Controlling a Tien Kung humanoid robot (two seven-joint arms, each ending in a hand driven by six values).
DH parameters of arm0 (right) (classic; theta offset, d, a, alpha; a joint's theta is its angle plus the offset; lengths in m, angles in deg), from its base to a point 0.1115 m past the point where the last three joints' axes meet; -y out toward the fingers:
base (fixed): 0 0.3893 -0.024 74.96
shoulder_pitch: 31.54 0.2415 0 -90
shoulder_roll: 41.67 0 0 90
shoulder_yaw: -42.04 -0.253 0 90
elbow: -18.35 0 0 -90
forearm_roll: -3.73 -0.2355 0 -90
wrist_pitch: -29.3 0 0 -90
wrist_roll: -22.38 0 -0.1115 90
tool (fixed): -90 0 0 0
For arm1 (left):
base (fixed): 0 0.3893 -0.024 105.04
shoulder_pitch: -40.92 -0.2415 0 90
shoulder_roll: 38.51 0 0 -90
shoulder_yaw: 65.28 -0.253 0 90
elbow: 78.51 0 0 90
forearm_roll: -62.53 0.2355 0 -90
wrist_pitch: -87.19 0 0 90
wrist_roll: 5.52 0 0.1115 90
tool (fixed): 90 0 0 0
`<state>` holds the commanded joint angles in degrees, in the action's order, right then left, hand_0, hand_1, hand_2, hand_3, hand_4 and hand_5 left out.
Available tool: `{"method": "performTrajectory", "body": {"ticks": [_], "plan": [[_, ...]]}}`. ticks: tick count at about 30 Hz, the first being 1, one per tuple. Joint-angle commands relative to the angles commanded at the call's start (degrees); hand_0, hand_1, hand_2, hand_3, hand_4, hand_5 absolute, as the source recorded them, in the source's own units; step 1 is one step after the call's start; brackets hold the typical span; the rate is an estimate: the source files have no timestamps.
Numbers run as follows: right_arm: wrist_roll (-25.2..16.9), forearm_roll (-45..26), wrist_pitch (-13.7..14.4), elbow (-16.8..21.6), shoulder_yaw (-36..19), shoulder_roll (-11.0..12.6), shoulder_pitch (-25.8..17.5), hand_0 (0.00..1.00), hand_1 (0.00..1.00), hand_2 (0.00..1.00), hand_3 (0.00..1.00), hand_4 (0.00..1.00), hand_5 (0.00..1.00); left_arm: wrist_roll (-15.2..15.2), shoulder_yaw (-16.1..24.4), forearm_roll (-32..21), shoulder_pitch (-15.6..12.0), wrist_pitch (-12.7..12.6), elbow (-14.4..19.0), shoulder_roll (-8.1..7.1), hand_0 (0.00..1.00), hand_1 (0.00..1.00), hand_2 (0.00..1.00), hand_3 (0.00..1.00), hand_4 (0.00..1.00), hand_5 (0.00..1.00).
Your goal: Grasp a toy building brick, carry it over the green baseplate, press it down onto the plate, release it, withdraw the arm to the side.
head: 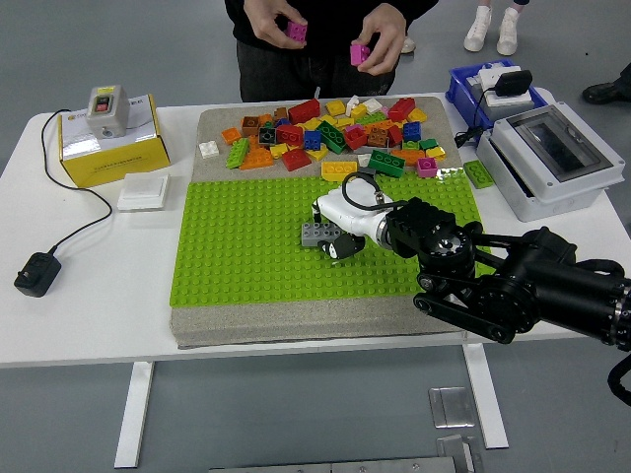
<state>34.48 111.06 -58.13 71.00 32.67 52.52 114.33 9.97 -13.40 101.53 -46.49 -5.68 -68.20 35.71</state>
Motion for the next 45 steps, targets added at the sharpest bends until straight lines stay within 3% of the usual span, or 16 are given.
{"method": "performTrajectory", "body": {"ticks": [18,19,24,25,45], "plan": [[0.41,0.81,-0.42,-0.89,-0.44,-0.26,-1.43,0.092,0.198,0.542,0.463,0.415,0.234,-0.04,-0.23,-0.14,-0.26,-0.03,0.0,-0.03,0.753,0.699,0.673,0.709,0.393,0.475],[0.4,0.8,-0.41,-0.9,-0.44,-0.23,-1.45,0.094,0.202,0.598,0.602,0.423,0.241,-0.04,-0.24,-0.16,-0.27,-0.03,0.0,-0.03,0.753,0.699,0.673,0.71,0.394,0.474],[0.24,0.92,-0.7,-1.12,-0.66,-0.13,-1.64,0.094,0.202,0.598,0.602,0.423,0.241,-0.06,-0.29,-0.19,-0.28,-0.02,0.0,0.0,0.753,0.699,0.673,0.71,0.394,0.474],[0.22,0.95,-0.69,-1.16,-0.67,-0.12,-1.66,0.092,0.202,0.621,0.654,0.434,0.254,-0.08,-0.33,-0.23,-0.28,-0.01,0.0,0.0,0.753,0.699,0.674,0.709,0.394,0.476],[0.17,0.34,0.22,-0.92,-0.17,0.26,-1.49,0.093,0.201,0.633,0.683,0.446,0.263,-0.21,-0.58,-0.27,0.1,0.01,0.0,-0.07,0.753,0.699,0.673,0.711,0.394,0.475]]}}
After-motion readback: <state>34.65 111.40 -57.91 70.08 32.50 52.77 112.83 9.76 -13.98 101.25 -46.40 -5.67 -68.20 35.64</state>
